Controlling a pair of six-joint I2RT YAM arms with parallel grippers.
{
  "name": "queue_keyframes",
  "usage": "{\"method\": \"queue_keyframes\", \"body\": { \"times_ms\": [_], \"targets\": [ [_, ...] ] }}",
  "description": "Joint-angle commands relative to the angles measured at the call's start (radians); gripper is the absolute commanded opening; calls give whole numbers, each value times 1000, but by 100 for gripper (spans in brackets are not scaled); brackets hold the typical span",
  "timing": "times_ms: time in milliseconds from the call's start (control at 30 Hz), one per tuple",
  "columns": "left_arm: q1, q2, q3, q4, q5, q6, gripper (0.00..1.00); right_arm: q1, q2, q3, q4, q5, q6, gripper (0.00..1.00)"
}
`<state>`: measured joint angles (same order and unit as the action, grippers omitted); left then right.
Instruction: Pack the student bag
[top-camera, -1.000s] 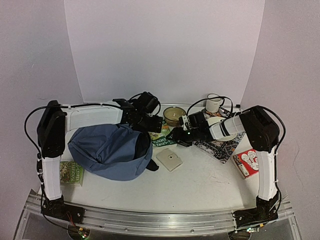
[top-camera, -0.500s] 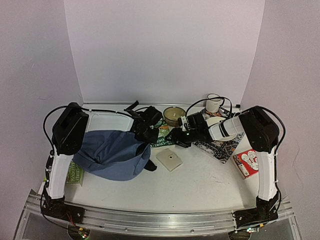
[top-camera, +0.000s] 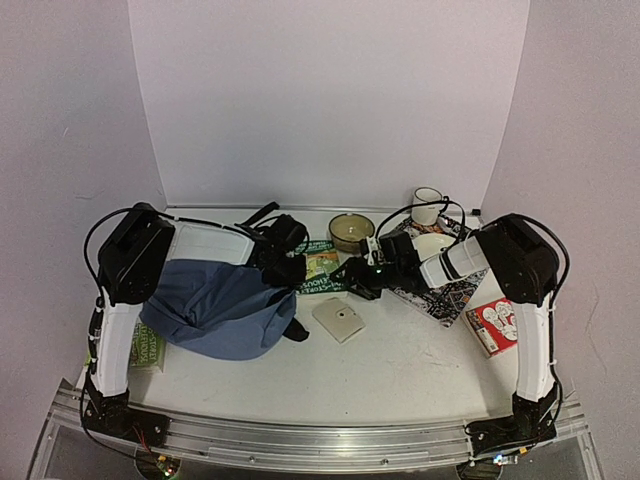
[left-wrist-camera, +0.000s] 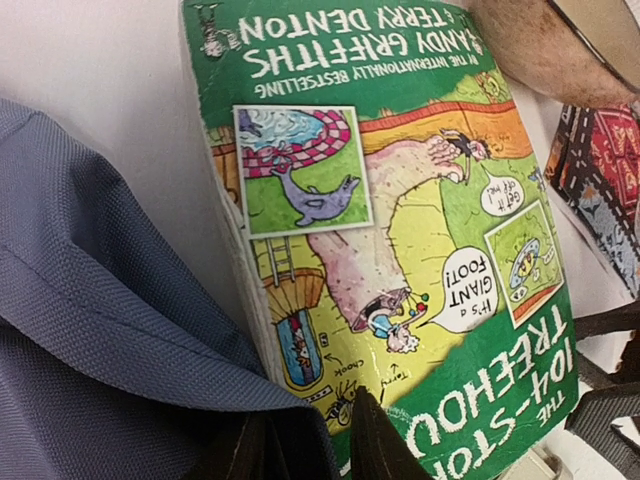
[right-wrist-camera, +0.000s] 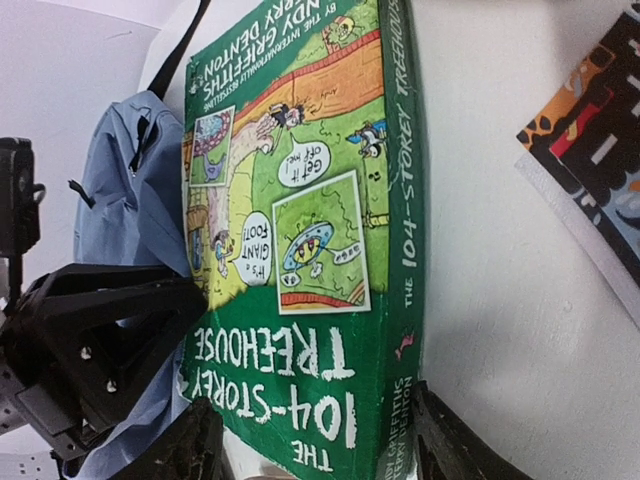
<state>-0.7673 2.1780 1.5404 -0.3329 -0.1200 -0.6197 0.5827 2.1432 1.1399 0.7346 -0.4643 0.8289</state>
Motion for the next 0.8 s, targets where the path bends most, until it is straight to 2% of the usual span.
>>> {"method": "queue_keyframes", "body": {
  "times_ms": [0, 300, 533, 767],
  "targets": [
    [-30, 21, -84, 65, 250, -57, 29, 57, -93, -41, 91, -187, 75, 63],
    [-30, -110, -178, 138, 310, -105, 28, 88, -198, -82, 94, -172, 70, 56],
    [-34, -206, -249, 158, 304, -127, 28, 100, -190, -80, 95, -162, 83, 50],
    [-50, -208, -303, 207, 359, -157, 28, 117, -171, -67, 96, -141, 114, 42]
  ]
}}
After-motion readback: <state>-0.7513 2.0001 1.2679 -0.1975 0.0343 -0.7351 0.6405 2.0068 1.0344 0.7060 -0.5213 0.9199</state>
